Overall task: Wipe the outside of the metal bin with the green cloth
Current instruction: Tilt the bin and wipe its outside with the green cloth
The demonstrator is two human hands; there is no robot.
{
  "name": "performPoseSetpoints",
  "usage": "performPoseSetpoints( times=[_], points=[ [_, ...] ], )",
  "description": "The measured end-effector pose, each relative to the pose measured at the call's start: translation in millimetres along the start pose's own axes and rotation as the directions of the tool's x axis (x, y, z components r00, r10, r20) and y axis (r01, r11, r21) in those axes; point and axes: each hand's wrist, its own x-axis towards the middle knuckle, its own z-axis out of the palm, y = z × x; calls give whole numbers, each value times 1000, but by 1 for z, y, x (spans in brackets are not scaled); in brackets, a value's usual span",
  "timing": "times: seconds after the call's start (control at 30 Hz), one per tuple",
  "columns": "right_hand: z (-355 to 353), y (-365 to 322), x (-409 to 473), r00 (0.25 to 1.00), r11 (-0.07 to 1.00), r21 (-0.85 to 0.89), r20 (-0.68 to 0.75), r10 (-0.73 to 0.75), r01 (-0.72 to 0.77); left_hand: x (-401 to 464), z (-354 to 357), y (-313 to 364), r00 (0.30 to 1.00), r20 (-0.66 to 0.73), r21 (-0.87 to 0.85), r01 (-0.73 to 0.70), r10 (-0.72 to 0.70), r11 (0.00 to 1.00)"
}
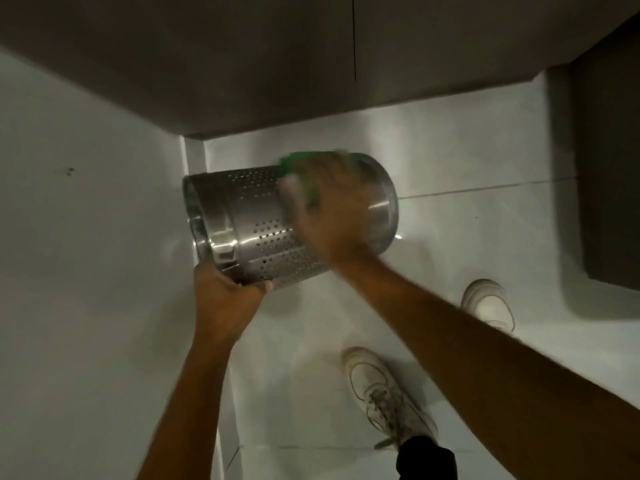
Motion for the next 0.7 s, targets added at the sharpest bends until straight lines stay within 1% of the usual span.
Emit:
performPoseSetpoints(
  times=[0.03,0.07,0.1,0.13,0.17,0.2,0.23,0.27,0.3,0.33,0.37,0.4,0.43,0.47,0.5,0.53,0.57,0.6,0.63,0.67,0.7],
  points=[
    [9,-25,-9,978,976,65,-6,-209,209,-1,1,-4,1000,-10,-15,-4,4,1000],
    [17,-39,-18,926,921,127,47,-376,367,-4,1,-9,1000,-24,-26,3,-3,1000],
    [17,-37,-28,870,878,113,120,-478,466,-9,1,-13,999,-40,-40,13,-15,999],
    [14,-20,-30,854,867,56,154,-497,495,-13,1,-15,997,-62,-62,31,-35,998],
    [8,5,-28,906,918,13,157,-393,396,-17,0,-17,996,-74,-81,52,-58,995],
    [1,28,-27,975,984,-9,135,-176,179,-18,-2,-18,994,-70,-98,71,-78,993],
    [-8,48,-24,992,996,-21,91,89,-88,-18,-1,-18,995,-55,-95,73,-78,993],
    [-15,55,-19,950,951,-29,45,309,-308,-16,0,-18,997,-35,-81,59,-62,995],
    [-14,45,-17,920,919,-45,8,393,-392,-14,-1,-18,999,-25,-62,45,-46,997],
    [-7,22,-15,942,942,-46,3,334,-334,-13,0,-18,999,-26,-37,42,-43,998],
    [3,-7,-16,987,987,-12,24,161,-161,-12,0,-20,999,-37,-20,38,-38,999],
    [13,-35,-22,994,996,36,64,-86,84,-13,1,-22,998,-44,-19,34,-35,999],
    [18,-58,-30,942,947,86,110,-318,310,-16,1,-26,999,-31,-7,19,-19,1000],
    [21,-69,-38,855,867,132,152,-497,480,-18,-1,-29,1000,-29,-2,8,-8,1000],
    [21,-62,-42,790,808,134,167,-589,574,-22,-2,-32,999,-40,-13,26,-27,1000],
    [17,-43,-39,789,801,90,139,-598,592,-26,-1,-34,996,-64,-29,53,-55,998],
    [11,-17,-35,861,868,41,117,-495,494,-30,-2,-33,994,-75,-26,73,-74,997],
    [4,12,-31,955,960,-2,103,-279,280,-32,-1,-31,993,-68,-37,97,-100,995],
    [-8,39,-27,997,999,-42,78,3,0,-34,1,-29,992,-47,-43,115,-117,992],
    [-21,58,-23,965,964,-78,47,258,-254,-34,3,-26,990,-36,-37,133,-134,990],
    [-27,64,-21,913,911,-86,28,407,-403,-33,4,-21,989,-34,-28,144,-145,989]
  ],
)
